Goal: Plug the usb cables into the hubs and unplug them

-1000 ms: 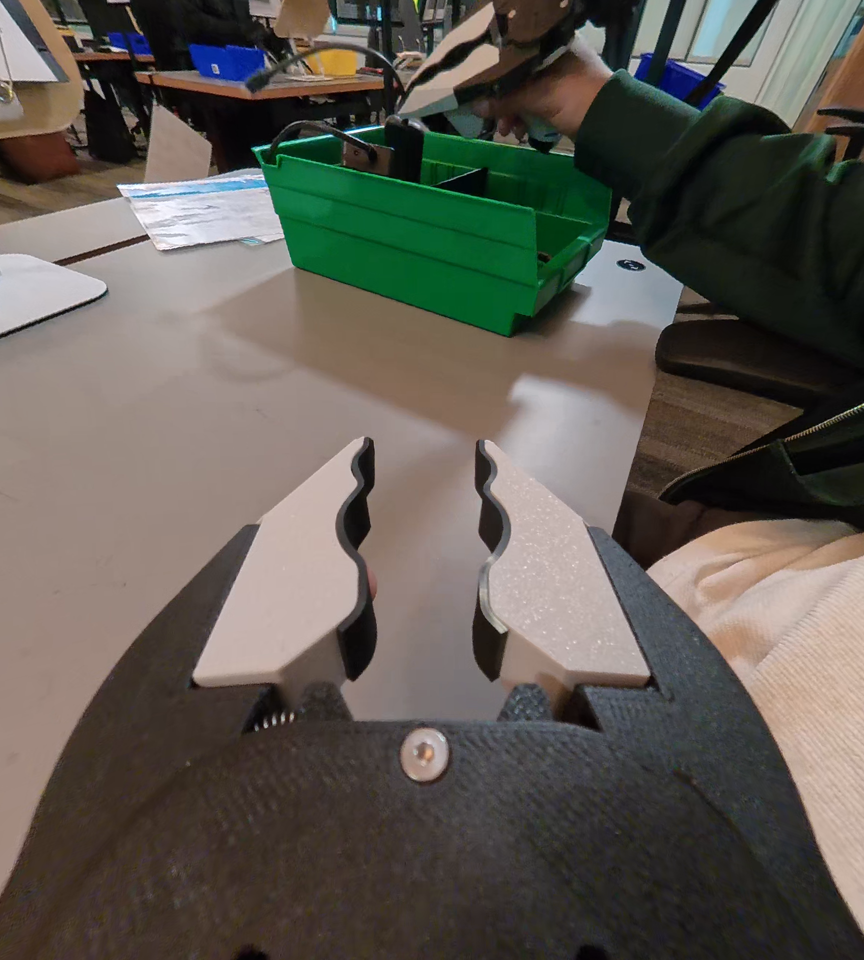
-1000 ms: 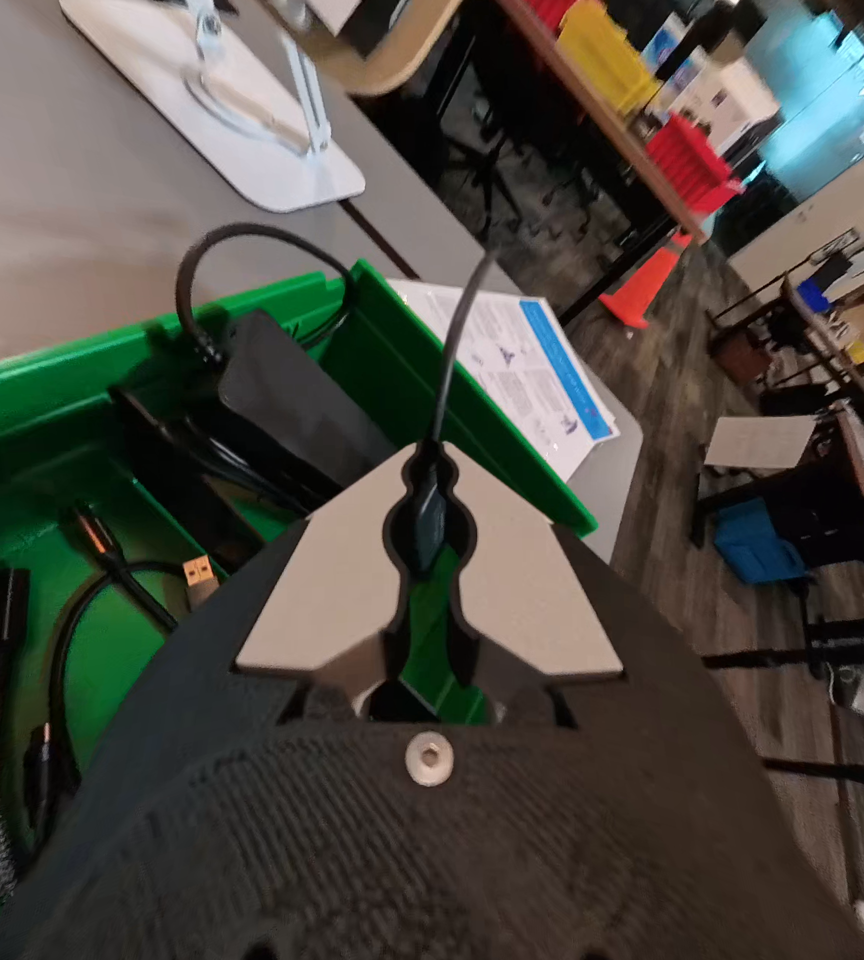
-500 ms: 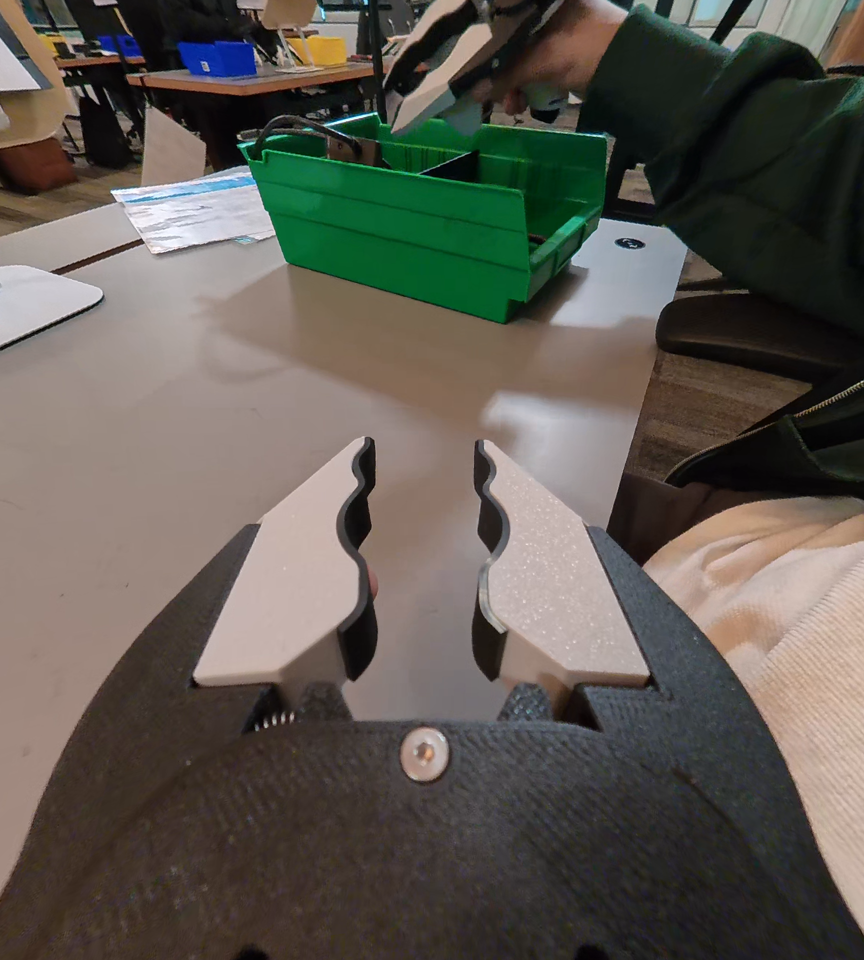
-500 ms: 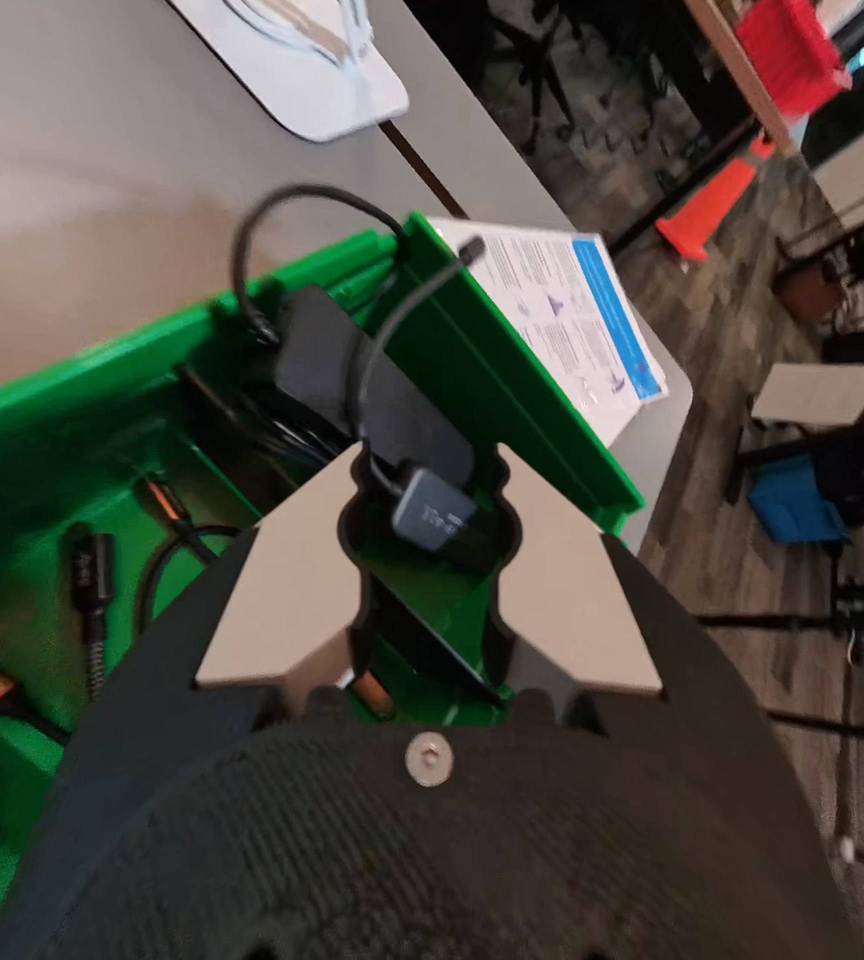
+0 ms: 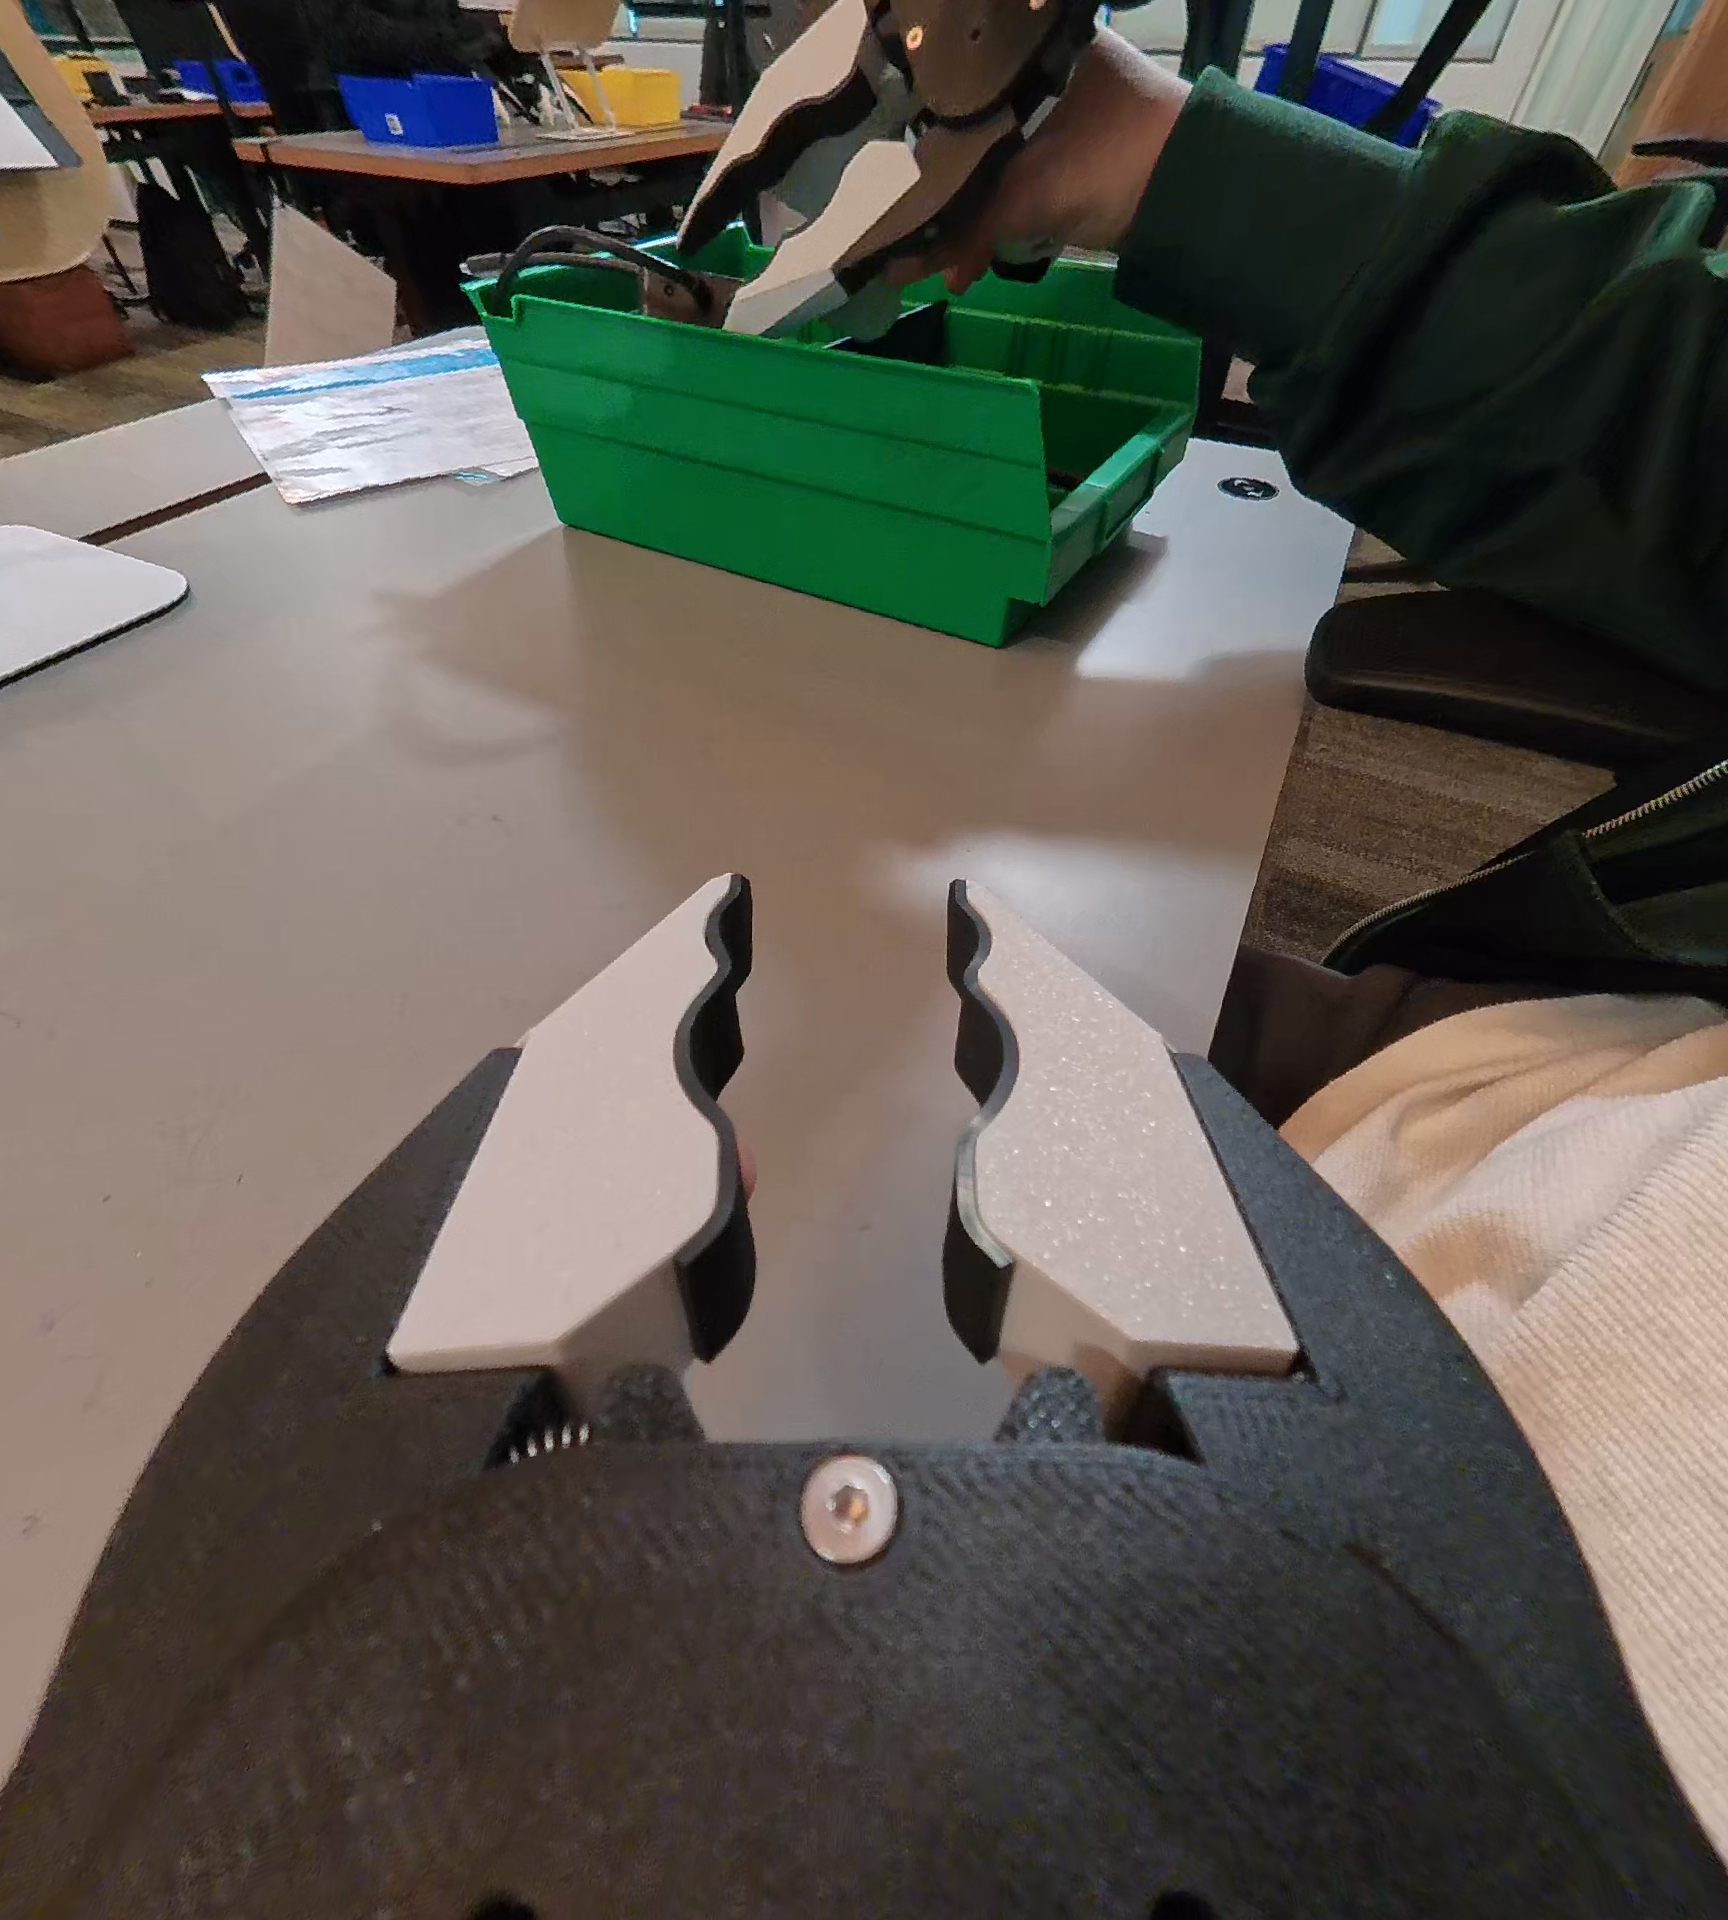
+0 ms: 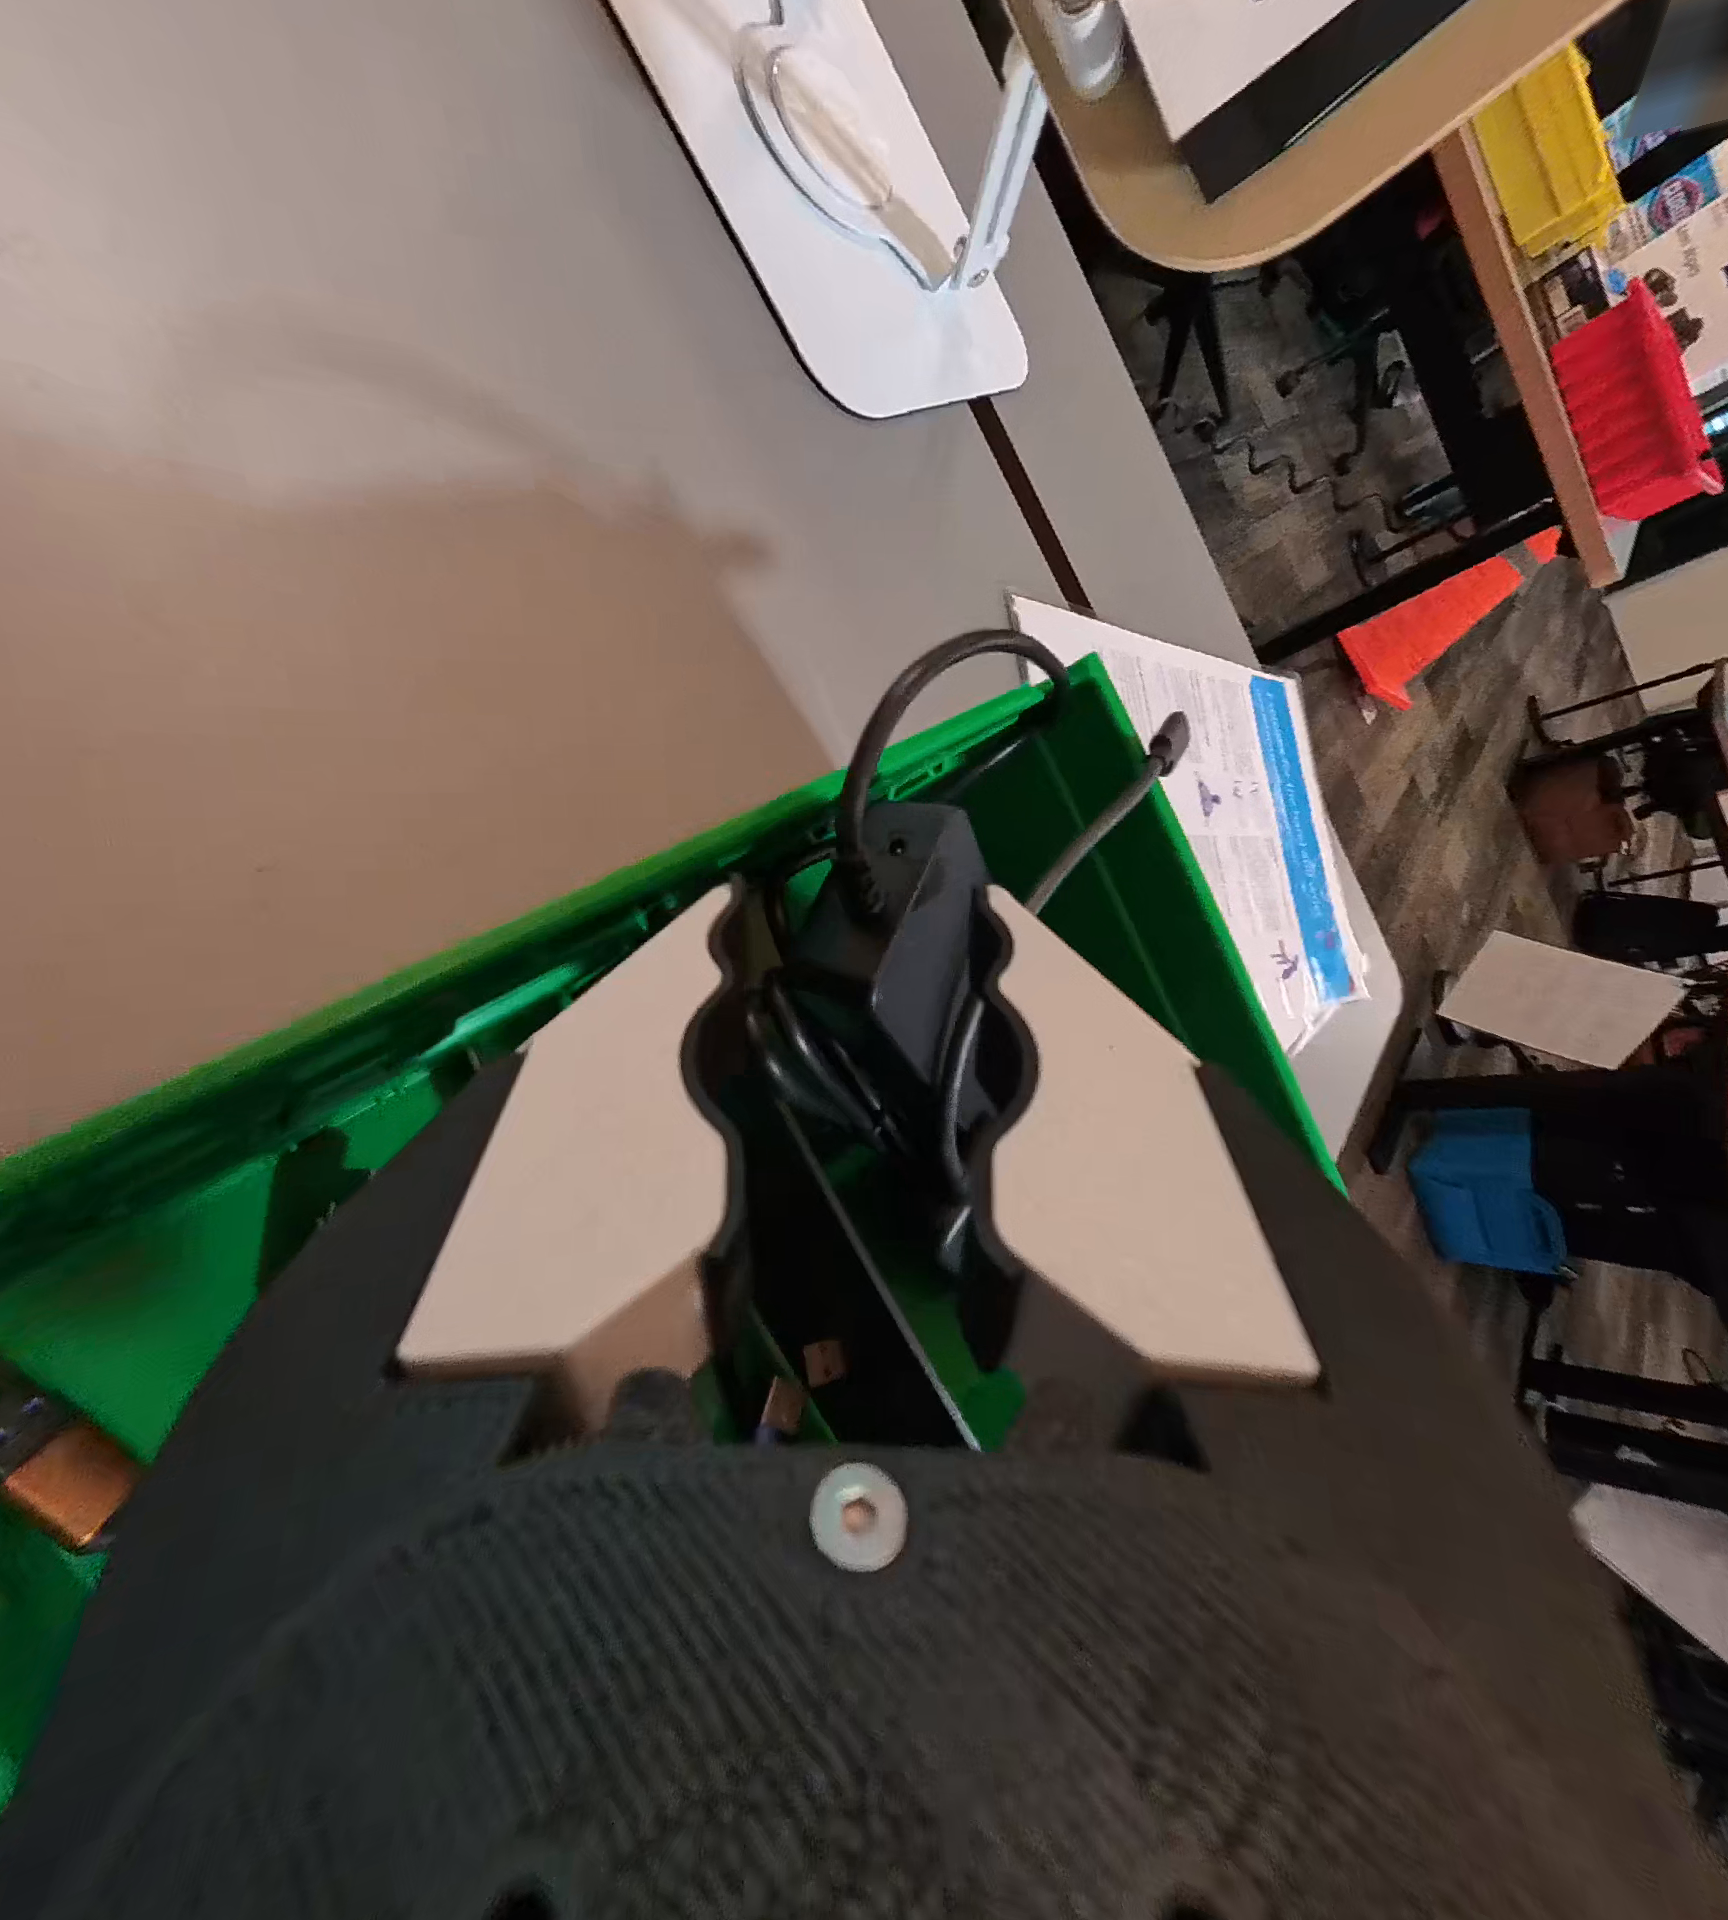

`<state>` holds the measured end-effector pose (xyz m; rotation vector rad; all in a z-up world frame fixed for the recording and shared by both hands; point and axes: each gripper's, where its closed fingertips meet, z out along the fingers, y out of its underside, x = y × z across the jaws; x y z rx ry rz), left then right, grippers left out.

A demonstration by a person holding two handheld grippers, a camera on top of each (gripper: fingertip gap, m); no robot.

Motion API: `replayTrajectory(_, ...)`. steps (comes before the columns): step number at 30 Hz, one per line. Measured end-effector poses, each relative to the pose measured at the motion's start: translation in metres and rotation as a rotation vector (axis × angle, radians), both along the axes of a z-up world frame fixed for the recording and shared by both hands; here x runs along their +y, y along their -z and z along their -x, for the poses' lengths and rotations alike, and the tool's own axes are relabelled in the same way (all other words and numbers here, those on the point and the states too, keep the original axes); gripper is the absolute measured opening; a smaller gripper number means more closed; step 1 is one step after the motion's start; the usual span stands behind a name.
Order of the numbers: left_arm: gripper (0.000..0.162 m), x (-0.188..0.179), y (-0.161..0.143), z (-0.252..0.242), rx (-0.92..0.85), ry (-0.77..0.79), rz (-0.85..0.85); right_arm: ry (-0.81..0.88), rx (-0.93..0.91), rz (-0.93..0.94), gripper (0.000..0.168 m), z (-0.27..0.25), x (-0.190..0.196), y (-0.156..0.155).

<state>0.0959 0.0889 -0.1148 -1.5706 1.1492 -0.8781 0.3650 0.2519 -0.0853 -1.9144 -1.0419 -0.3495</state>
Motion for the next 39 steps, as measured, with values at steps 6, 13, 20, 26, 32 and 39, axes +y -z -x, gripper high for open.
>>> replayTrajectory(6,0.035,0.002,-0.001,0.001,-0.013,-0.002,0.022,0.048,0.022,-0.07,0.042,-0.011,0.0,-0.021)
replayTrajectory(13,0.036,0.003,0.0,0.002,-0.014,-0.005,0.034,0.141,0.176,-0.194,0.041,-0.04,-0.011,-0.065)
replayTrajectory(20,0.036,0.002,0.0,0.001,-0.002,-0.006,0.014,0.359,0.3,-0.305,0.062,-0.095,-0.037,-0.082)
replayTrajectory(26,0.035,0.003,0.0,0.002,-0.01,-0.011,0.032,0.612,0.375,-0.351,0.075,-0.151,-0.093,-0.047)
replayTrajectory(32,0.035,0.004,0.001,0.001,-0.008,-0.012,0.051,0.785,0.351,-0.466,0.072,-0.174,-0.148,-0.03)
replayTrajectory(39,0.035,0.002,0.001,-0.002,-0.011,-0.009,0.053,0.847,0.47,-0.344,0.088,-0.177,-0.147,0.005)
